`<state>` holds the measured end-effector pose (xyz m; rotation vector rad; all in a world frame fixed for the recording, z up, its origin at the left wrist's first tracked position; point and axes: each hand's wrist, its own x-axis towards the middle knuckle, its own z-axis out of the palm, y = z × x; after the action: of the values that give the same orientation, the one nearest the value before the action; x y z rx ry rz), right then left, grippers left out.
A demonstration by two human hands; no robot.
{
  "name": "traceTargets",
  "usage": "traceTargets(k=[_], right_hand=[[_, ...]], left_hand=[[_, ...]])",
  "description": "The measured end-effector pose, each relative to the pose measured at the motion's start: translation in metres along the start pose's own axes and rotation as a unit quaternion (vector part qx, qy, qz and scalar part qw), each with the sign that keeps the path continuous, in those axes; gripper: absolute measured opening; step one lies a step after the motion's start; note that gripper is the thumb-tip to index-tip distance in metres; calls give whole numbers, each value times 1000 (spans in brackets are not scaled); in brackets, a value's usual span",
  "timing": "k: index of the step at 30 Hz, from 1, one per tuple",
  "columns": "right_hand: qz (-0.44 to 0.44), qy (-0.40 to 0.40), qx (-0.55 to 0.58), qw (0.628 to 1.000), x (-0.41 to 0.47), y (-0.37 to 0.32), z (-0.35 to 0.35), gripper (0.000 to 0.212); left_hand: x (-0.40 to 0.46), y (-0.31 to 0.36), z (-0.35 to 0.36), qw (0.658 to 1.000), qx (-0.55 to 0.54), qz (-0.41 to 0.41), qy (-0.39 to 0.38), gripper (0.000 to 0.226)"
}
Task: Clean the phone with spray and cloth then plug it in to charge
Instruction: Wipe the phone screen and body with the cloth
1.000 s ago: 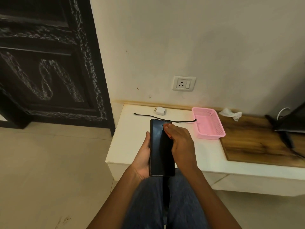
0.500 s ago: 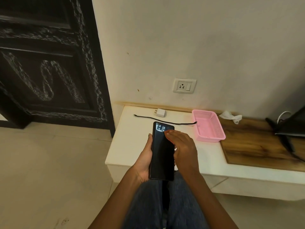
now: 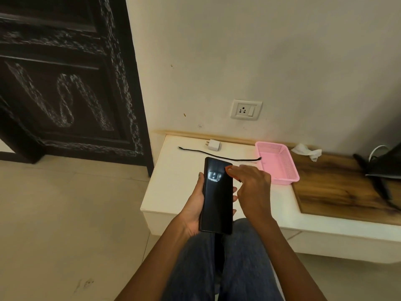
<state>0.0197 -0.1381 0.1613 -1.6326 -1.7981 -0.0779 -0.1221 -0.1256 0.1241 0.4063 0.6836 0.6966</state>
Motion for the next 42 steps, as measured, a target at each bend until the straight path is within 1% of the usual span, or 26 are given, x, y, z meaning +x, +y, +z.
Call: traceTargets(k=[3, 6, 9, 12, 15, 19, 23, 26, 29, 32, 35, 37, 40, 42], right_hand=[[14, 8, -30, 999, 9, -4, 1, 58], [-21, 2, -21, 1000, 4, -6, 3, 57], [-58, 8, -13, 998, -6, 0, 2, 53], [-25, 13, -23, 999, -2, 3, 0, 54], [-1, 12, -49, 999, 5, 0, 0, 62], [-36, 0, -25, 999, -2, -2, 2, 66], [-65, -10, -6, 998, -14, 3, -1, 60], [-28, -14, -3, 999, -9, 2, -3, 62], [5, 0, -20, 1000, -1, -5, 0, 64], [-22, 3, -23, 1000, -5, -9, 3, 65], [-61, -12, -27, 998, -14, -3, 0, 66], [-47, -21, -21, 998, -11, 0, -3, 62], [10, -6, -10, 1000, 0, -6, 0, 59], [4, 9, -11, 1000, 1, -12, 3, 60]], left_hand=[[1, -2, 3, 1000, 0, 0, -3, 70], [1, 1, 1, 1000, 3, -3, -10, 69], [-2, 3, -1, 1000, 2, -12, -13, 75], [-3, 1, 4, 1000, 5, -19, -15, 77], [-2, 0, 9, 999, 8, -24, -24, 79], [0, 4, 5, 1000, 3, -16, -18, 79], [0, 2, 2, 1000, -9, -21, -8, 79], [3, -2, 4, 1000, 12, -27, 2, 81], [7, -6, 4, 999, 29, -19, 20, 74], [10, -6, 1, 999, 33, -10, 36, 70], [8, -5, -2, 999, 29, -15, 41, 73], [6, -3, 1, 999, 22, -19, 32, 73], [7, -3, 8, 999, 41, -9, 27, 69], [7, -2, 10, 998, 48, 7, 27, 64]])
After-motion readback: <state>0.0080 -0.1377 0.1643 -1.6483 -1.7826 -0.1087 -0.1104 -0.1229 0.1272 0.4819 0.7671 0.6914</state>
